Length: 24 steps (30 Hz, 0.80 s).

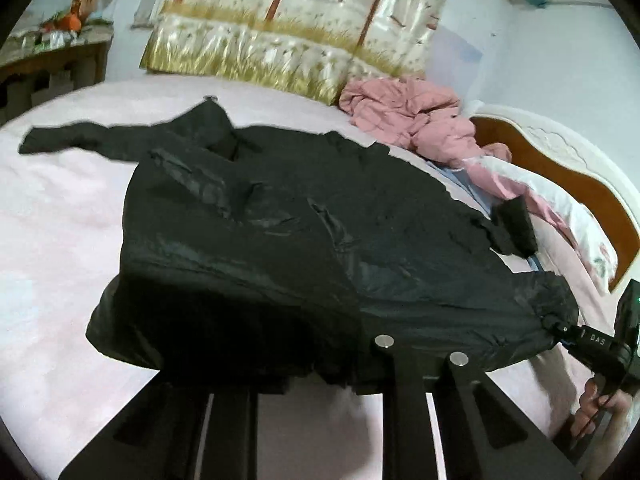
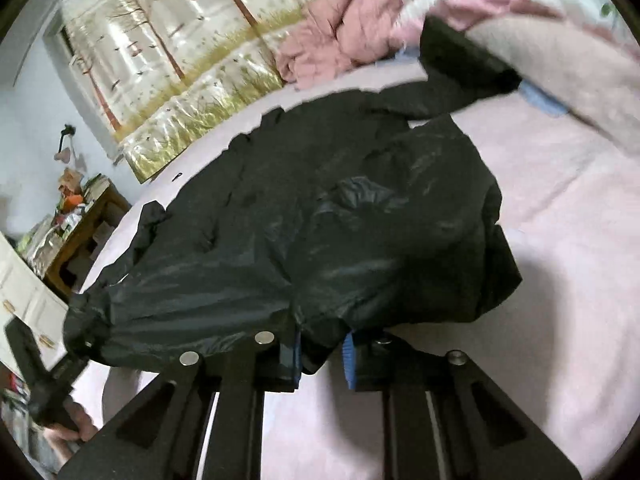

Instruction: Fold large clothes

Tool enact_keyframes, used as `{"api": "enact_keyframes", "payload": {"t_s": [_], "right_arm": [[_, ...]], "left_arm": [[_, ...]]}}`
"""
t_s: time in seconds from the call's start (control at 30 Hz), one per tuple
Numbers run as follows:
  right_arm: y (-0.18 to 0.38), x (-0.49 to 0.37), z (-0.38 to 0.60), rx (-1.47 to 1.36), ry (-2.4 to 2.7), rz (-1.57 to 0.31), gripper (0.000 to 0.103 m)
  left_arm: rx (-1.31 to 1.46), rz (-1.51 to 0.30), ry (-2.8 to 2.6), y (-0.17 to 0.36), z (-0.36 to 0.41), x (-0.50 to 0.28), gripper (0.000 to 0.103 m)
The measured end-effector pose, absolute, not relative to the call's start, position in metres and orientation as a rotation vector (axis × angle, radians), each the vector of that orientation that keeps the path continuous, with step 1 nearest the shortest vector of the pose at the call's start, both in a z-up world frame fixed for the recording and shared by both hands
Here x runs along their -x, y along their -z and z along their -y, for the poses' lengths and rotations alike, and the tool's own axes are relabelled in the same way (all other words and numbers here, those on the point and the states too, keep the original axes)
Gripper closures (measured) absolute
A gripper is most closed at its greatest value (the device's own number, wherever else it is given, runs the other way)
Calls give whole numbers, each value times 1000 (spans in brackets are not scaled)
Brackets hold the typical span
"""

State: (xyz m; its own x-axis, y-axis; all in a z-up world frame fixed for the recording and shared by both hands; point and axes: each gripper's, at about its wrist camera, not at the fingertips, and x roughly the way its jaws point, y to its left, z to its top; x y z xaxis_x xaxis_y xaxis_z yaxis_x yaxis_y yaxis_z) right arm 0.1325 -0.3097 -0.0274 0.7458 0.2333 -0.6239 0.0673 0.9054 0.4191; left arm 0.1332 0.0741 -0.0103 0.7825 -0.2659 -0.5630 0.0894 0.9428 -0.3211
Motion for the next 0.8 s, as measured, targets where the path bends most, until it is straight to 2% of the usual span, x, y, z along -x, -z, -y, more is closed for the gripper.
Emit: {"api": "enact_keyframes", "payload": {"t_s": [0.07,0.1,0.13,0.17,0.2,0.23,0.3,0.4,0.6,0.67,0.7,0.8], "right_arm": [[25,-117,303,-401,-106,-740,87],[25,-114,297,-360,-106,-750,82],[27,-116,292,-309,-94,-767,73],[30,-116,287,-247,-61,-781,69],[33,-117,286,-206,-33,-792,56],[34,-118,283,-174,-8,-799,50],[32,-112,286,-152,6,-777,42],[18,-94,294,-117,89,-676,15],[-16,-71,291,-30,143,-499,10],[-25,-67,278,48,103,-469,7],[-26,-66,271,78,45,-493,7],[-14,-75,241,186,-151,-640,7]], "left_arm": [[244,-654,177,7,-76,-118,82],[224,-670,165,10,-76,-116,79],[206,-688,143,16,-76,-114,68],[198,-715,102,24,-76,-116,59],[203,-739,67,31,-79,-117,37],[229,-761,34,39,-85,-118,30],[291,-746,38,41,-96,-111,27],[276,-674,-17,33,-107,-97,14],[63,-443,-164,-10,-92,-64,13],[33,-369,-172,-22,-91,-55,3],[40,-347,-123,-25,-90,-52,0],[-3,-385,67,-21,-78,-51,0]]}}
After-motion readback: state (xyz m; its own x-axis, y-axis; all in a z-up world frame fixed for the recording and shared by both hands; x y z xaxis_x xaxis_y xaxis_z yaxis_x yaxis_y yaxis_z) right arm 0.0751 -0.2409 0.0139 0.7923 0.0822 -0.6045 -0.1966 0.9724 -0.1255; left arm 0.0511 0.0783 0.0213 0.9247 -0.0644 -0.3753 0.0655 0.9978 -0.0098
